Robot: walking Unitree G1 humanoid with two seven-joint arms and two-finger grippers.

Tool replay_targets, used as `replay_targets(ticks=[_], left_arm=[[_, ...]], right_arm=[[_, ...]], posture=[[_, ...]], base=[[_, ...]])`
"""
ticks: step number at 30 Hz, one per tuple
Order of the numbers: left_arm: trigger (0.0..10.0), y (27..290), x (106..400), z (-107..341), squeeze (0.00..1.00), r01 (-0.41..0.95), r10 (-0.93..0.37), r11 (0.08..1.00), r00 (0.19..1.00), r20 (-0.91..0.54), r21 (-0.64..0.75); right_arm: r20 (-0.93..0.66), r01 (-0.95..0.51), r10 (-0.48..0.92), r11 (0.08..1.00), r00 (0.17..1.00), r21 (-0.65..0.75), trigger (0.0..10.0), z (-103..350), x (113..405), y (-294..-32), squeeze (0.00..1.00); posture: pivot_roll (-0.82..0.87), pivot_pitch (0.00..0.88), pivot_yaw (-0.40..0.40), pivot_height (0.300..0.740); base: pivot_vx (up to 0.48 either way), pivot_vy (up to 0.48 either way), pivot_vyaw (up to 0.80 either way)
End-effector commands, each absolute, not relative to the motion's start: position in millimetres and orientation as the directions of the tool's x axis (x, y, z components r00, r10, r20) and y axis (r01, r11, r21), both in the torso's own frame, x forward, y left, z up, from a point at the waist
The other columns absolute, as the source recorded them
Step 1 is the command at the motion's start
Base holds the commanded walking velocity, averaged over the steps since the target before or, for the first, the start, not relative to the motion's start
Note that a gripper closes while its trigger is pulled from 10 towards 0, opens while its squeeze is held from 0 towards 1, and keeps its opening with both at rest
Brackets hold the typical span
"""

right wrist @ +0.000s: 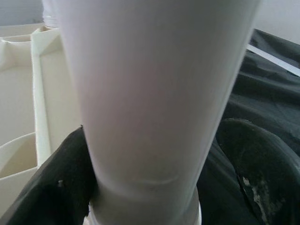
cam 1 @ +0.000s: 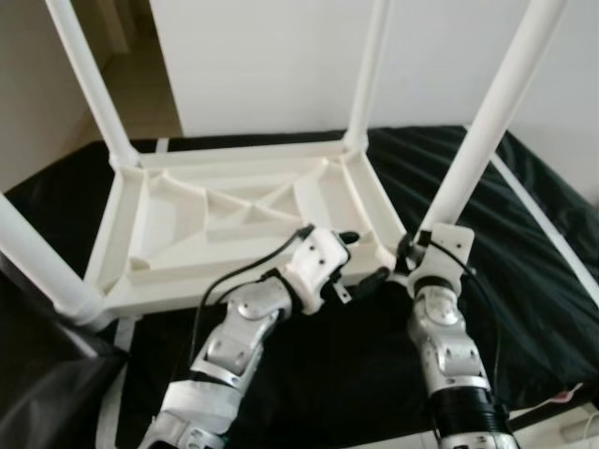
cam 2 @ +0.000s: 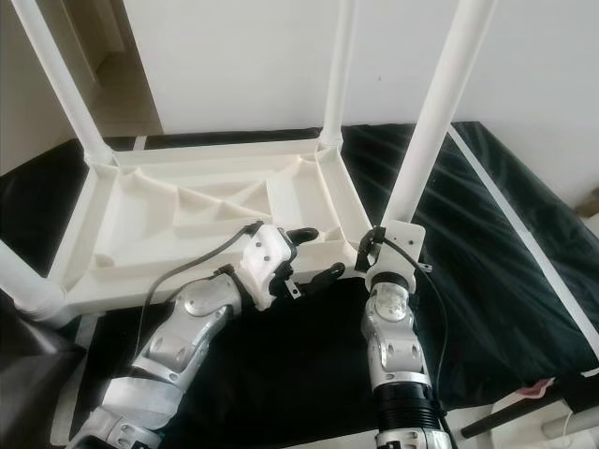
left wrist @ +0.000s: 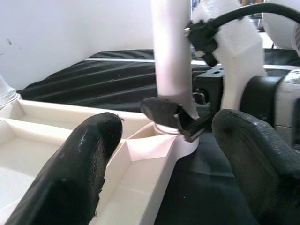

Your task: Building children table

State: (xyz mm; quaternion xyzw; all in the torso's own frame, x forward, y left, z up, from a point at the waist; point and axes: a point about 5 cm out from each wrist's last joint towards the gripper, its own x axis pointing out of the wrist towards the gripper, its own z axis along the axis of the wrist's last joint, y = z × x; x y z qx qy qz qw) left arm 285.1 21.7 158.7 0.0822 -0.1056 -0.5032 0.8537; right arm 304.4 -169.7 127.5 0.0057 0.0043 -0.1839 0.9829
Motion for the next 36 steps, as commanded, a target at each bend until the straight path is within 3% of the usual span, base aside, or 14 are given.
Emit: replay_targets(ticks=[1,2,3,4,5,12,18,20,23,36], left_arm=[[10.0,25.9,289.5,158.1,0.0,0.828,-0.861,0.506,0.5,0.091,0.239],[10.0,25.9,289.5,158.1,0.0,0.828,-0.861,0.506,0.5,0.091,0.239],[10.0,30.0,291.5,157.9,0.0,0.82,-0.855,0.517,0.512,0.088,0.245],[10.0,30.0,291.5,157.9,0.0,0.82,-0.855,0.517,0.512,0.088,0.245],[10.0,33.9,292.7,157.9,0.0,0.814,-0.85,0.524,0.52,0.086,0.251],[10.0,59.2,306.7,159.2,0.0,0.766,-0.813,0.567,0.58,0.054,0.304],[10.0,63.7,308.7,158.7,0.0,0.757,-0.806,0.573,0.591,0.045,0.314],[10.0,87.4,311.0,139.3,0.0,0.741,-0.783,0.539,0.616,-0.088,0.401],[10.0,104.3,309.1,127.1,0.0,0.747,-0.767,0.508,0.619,-0.169,0.429],[10.0,151.0,293.9,109.3,0.0,0.81,-0.762,0.473,0.574,-0.299,0.348]], right_arm=[[-0.024,0.388,-0.388,0.922,0.921,-0.005,10.0,121.8,296.4,-179.9,1.0],[-0.024,0.388,-0.388,0.922,0.921,-0.005,10.0,121.8,296.4,-179.9,1.0],[-0.015,0.361,-0.361,0.933,0.932,-0.002,10.0,121.9,292.6,-179.4,0.07],[-0.015,0.361,-0.361,0.933,0.932,-0.002,10.0,121.9,292.6,-179.4,0.07],[-0.008,0.34,-0.34,0.94,0.94,-0.003,10.0,121.9,289.5,-178.4,0.0],[0.007,0.297,-0.297,0.955,0.955,-0.01,10.0,119.1,273.7,-181.5,0.0],[0.005,0.294,-0.294,0.956,0.956,-0.013,10.0,118.4,271.8,-181.9,0.0],[-0.004,0.29,-0.29,0.957,0.957,-0.018,10.0,114.9,266.7,-183.5,0.0],[-0.003,0.284,-0.284,0.959,0.959,-0.014,10.0,113.5,262.6,-185.1,0.0],[-0.029,0.284,-0.284,0.959,0.958,-0.006,10.0,106.8,256.5,-191.4,0.0]], posture=[[-0.12,0.033,-0.009,0.74],[-0.12,0.033,-0.009,0.74],[-0.12,0.032,-0.014,0.74],[-0.12,0.032,-0.014,0.74],[-0.11,0.028,-0.01,0.74],[-0.07,0.022,-0.025,0.74],[-0.07,0.022,-0.025,0.74],[-0.05,0.013,-0.019,0.74],[-0.05,0.01,-0.014,0.74],[-0.05,0.001,-0.011,0.74]], base=[[0.0,0.0,0.0],[0.0,0.0,0.0],[0.0,0.0,0.0],[0.0,0.0,0.0],[0.0,0.0,0.0],[0.0,0.0,0.0],[0.0,0.0,0.0],[0.0,0.0,0.0],[0.0,0.0,0.0],[0.0,0.0,0.0]])
